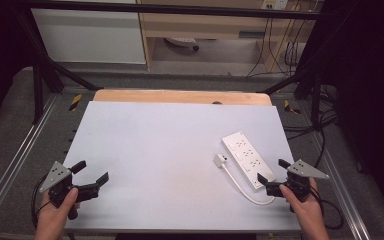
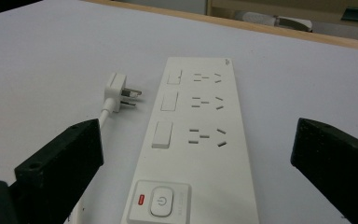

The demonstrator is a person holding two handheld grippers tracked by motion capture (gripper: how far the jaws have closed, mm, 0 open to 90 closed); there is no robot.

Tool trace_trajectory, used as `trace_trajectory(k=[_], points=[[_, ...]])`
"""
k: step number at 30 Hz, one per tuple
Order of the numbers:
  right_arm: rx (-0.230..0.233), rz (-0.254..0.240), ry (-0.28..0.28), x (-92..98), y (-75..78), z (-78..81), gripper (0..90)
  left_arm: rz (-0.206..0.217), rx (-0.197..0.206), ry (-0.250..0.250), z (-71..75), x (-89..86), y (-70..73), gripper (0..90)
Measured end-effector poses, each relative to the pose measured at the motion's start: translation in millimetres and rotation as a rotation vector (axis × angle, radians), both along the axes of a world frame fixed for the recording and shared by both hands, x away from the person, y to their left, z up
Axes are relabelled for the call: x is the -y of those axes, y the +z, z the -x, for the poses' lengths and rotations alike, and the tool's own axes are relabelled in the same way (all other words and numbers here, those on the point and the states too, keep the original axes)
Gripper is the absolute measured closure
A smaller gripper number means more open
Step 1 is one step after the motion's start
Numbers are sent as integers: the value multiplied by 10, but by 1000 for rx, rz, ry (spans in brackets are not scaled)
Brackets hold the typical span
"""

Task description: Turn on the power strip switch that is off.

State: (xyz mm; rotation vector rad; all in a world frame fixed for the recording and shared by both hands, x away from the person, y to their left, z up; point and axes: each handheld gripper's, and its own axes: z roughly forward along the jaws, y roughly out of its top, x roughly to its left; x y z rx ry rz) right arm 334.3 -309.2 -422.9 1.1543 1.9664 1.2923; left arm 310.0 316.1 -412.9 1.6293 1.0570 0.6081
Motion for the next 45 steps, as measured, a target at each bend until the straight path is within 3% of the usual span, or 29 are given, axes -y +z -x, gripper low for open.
trace_trajectory(k=[11,30,38,45], points=[[22,-32,-21,59,122,159,31,-1,-1,-2,1,7,-1,42],[48,-55,-19,28,218,154,27,0,-5,-2,-1,14,-9,43],[76,-87,-9,3,304,143,95,-1,-6,-5,-3,15,-14,45],[78,-76,3,-45,337,133,170,-5,-7,-5,0,16,-15,48]])
